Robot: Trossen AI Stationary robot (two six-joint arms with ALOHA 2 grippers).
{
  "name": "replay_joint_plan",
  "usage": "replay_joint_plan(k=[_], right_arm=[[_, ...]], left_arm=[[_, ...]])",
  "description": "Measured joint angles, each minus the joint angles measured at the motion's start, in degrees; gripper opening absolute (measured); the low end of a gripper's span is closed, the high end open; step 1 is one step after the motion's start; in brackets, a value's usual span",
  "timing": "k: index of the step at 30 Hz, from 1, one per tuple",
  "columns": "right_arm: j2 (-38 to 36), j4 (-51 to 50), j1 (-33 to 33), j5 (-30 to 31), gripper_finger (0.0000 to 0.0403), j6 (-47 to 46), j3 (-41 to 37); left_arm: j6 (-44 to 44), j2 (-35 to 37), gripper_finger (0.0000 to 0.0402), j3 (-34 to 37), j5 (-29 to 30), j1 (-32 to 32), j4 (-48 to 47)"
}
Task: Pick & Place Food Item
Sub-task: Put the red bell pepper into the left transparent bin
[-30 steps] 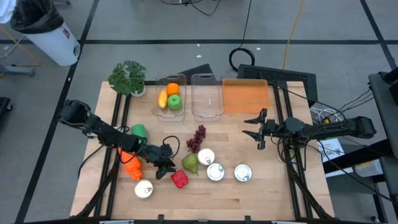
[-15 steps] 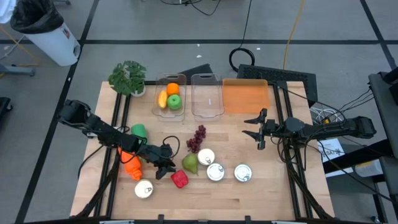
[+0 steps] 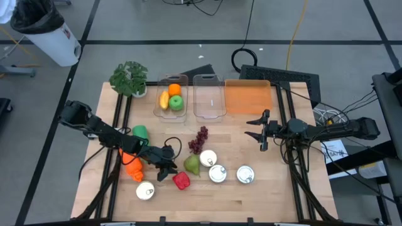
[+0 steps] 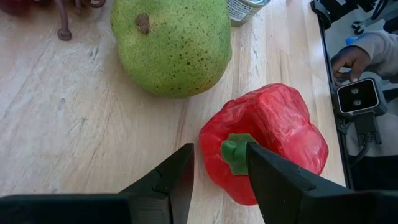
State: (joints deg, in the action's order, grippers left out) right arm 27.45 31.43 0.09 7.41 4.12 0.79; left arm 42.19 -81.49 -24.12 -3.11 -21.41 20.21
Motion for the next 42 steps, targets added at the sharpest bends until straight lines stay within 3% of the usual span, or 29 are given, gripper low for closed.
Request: replay_joint_plan(k=[6, 17, 37, 40, 42], right_arm=[[0.0, 0.0, 0.0, 0.0, 0.0199, 0.0, 0.0], [0.0, 0.0, 0.0, 0.0, 0.0199, 0.0, 0.0], [0.0, 0.0, 0.0, 0.0, 0.0199, 0.0, 0.0], [0.0, 0.0, 0.0, 0.0, 0.0199, 0.0, 0.0], [0.0, 0.0, 0.0, 0.0, 0.0199, 0.0, 0.0]], left_arm=[[-0.4, 0.0, 0.0138, 0.0, 0.0, 0.0, 0.0], [-1.9, 0.0, 0.0011, 0.0, -1.4, 1.8, 0.0], [-5.8, 4.2, 0.0003, 0.0, -4.4, 5.4, 0.5], [-5.9, 6.0, 0.0003, -0.4, -1.6, 5.2, -1.0], [-5.9, 7.0, 0.0002, -2.9, 1.4, 5.1, -6.8]])
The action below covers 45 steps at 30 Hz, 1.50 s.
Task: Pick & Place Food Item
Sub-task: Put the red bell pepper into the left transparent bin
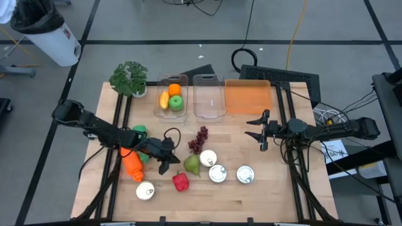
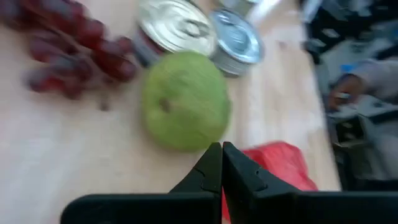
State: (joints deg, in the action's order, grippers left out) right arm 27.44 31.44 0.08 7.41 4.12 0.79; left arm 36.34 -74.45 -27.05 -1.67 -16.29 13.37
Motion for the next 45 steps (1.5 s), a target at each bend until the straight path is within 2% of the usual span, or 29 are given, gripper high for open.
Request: replay_joint_plan(k=[5, 8, 14, 21, 25, 28, 30, 33, 40, 45], right_arm=[[0.0, 0.0, 0.0, 0.0, 0.0199, 0.0, 0.0], [0.0, 0.0, 0.0, 0.0, 0.0199, 0.0, 0.0], [0.0, 0.0, 0.0, 0.0, 0.0199, 0.0, 0.0], [0.0, 0.0, 0.0, 0.0, 0.0199, 0.0, 0.0], [0.0, 0.0, 0.0, 0.0, 0.0199, 0.0, 0.0], [0.0, 0.0, 0.0, 0.0, 0.0199, 0.0, 0.0], [0.0, 0.0, 0.0, 0.0, 0.0199, 0.0, 0.0], [0.0, 0.0, 0.0, 0.0, 0.0199, 0.0, 0.0], [0.0, 0.0, 0.0, 0.0, 0.0199, 0.0, 0.0], [0.0, 0.0, 0.0, 0.0, 0.0199, 0.0, 0.0]], left_arm=[[-1.6, -0.6, 0.0002, -12.2, 4.7, -2.0, -21.0], [-3.2, -1.5, 0.0002, -20.1, 7.8, -4.2, -29.4], [-4.2, -4.1, 0.0001, -34.1, 16.0, -10.2, -39.3], [2.9, -13.4, 0.0001, -51.9, 26.3, -16.9, -55.4], [6.8, -20.3, 0.0003, -59.3, 26.8, -18.1, -60.2], [12.6, -24.5, 0.0016, -61.9, 25.8, -18.2, -61.7], [17.0, -26.8, 0.0038, -62.1, 23.2, -18.0, -62.0], [23.1, -29.8, 0.0087, -62.1, 16.0, -17.1, -62.1], [30.6, -35.1, 0.0242, -62.1, 4.7, -14.2, -62.5], [54.7, -37.0, 0.0323, -62.2, 4.0, -11.9, -62.9]])
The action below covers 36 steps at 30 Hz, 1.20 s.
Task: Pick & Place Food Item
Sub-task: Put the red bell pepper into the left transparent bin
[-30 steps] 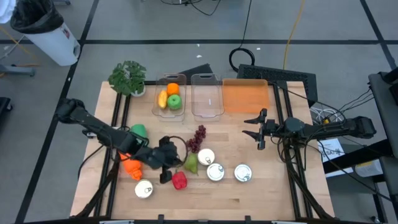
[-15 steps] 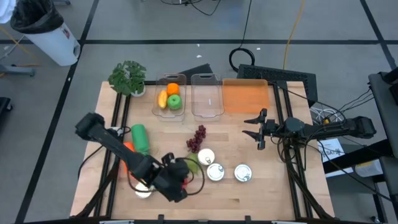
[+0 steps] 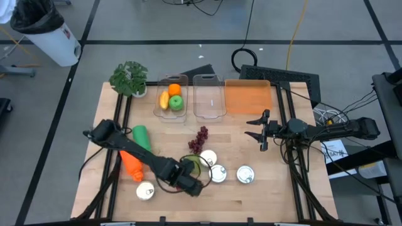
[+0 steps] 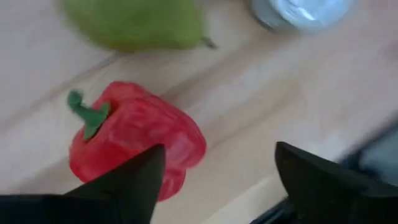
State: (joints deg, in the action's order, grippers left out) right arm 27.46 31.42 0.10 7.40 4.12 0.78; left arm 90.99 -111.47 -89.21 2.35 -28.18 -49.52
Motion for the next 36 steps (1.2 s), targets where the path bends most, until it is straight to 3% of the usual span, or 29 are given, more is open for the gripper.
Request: replay_joint_plan(k=[9, 18, 26, 36], right_arm=[[0.0, 0.0, 0.0, 0.0, 0.0199, 0.0, 0.0], [0.0, 0.0, 0.0, 0.0, 0.0199, 0.0, 0.0], [0.0, 0.0, 0.0, 0.0, 0.0199, 0.0, 0.0], [0.0, 0.0, 0.0, 0.0, 0.0199, 0.0, 0.0]], left_arm=[[21.5, -0.6, 0.0376, 0.0, 5.0, -2.1, 1.5], [36.1, -2.1, 0.037, 0.0, 0.4, -4.2, -5.4], [36.6, -6.1, 0.0373, 0.0, 5.2, -2.2, -7.0], [32.2, -9.4, 0.0366, 0.1, 0.2, -2.0, -10.5]])
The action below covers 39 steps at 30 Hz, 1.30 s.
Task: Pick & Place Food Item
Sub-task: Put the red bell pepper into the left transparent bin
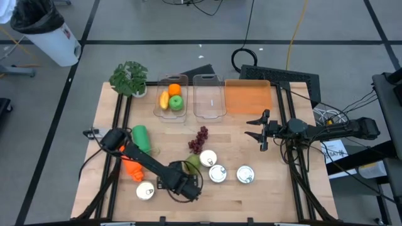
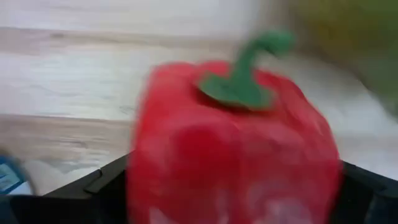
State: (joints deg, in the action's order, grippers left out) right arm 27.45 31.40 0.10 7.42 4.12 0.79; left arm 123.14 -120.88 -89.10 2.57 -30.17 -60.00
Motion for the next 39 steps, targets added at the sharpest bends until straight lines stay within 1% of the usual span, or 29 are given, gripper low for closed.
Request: replay_joint_plan(k=[7, 13, 16, 20, 23, 25, 26, 29, 32, 34, 35, 37, 39], right_arm=[[0.0, 0.0, 0.0, 0.0, 0.0199, 0.0, 0.0], [0.0, 0.0, 0.0, 0.0, 0.0199, 0.0, 0.0], [0.0, 0.0, 0.0, 0.0, 0.0199, 0.0, 0.0], [0.0, 0.0, 0.0, 0.0, 0.0199, 0.0, 0.0], [0.0, 0.0, 0.0, 0.0, 0.0199, 0.0, 0.0], [0.0, 0.0, 0.0, 0.0, 0.0199, 0.0, 0.0], [0.0, 0.0, 0.0, 0.0, 0.0199, 0.0, 0.0], [0.0, 0.0, 0.0, 0.0, 0.0199, 0.0, 0.0], [0.0, 0.0, 0.0, 0.0, 0.0199, 0.0, 0.0], [0.0, 0.1, 0.0, 0.0, 0.0199, 0.0, 0.0], [0.0, 0.1, 0.0, 0.0, 0.0199, 0.0, 0.0], [0.0, 0.0, 0.0, 0.0, 0.0199, 0.0, 0.0], [0.0, 0.0, 0.0, 0.0, 0.0199, 0.0, 0.0]], left_arm=[[-3.6, -0.7, 0.0364, 0.3, 0.2, -0.9, -0.1], [-5.2, -0.8, 0.0347, 1.2, 0.3, -1.1, -1.7], [-8.8, -0.7, 0.0338, 1.7, 1.3, -1.0, -1.4], [-10.6, -0.7, 0.0331, 1.7, 1.5, -0.3, -1.4], [-13.0, -0.7, 0.0314, 1.7, 1.9, 0.2, -1.4], [-14.1, -0.7, 0.0291, 1.7, 2.8, 0.2, -1.5], [-14.4, -0.5, 0.028, 1.7, 3.0, 0.2, -1.8], [-14.7, 1.0, 0.0278, 2.0, 4.2, 0.3, -4.6], [-14.9, 5.0, 0.0278, 1.9, 5.1, -0.2, -6.4], [-14.6, 8.6, 0.0278, 1.5, 8.1, -1.2, -9.1], [-14.3, 10.8, 0.0278, 1.5, 11.4, -1.9, -10.7], [-13.4, 14.9, 0.0278, 1.5, 20.8, -3.1, -13.7], [-13.3, 19.5, 0.0278, 1.5, 32.4, -4.0, -17.3]])
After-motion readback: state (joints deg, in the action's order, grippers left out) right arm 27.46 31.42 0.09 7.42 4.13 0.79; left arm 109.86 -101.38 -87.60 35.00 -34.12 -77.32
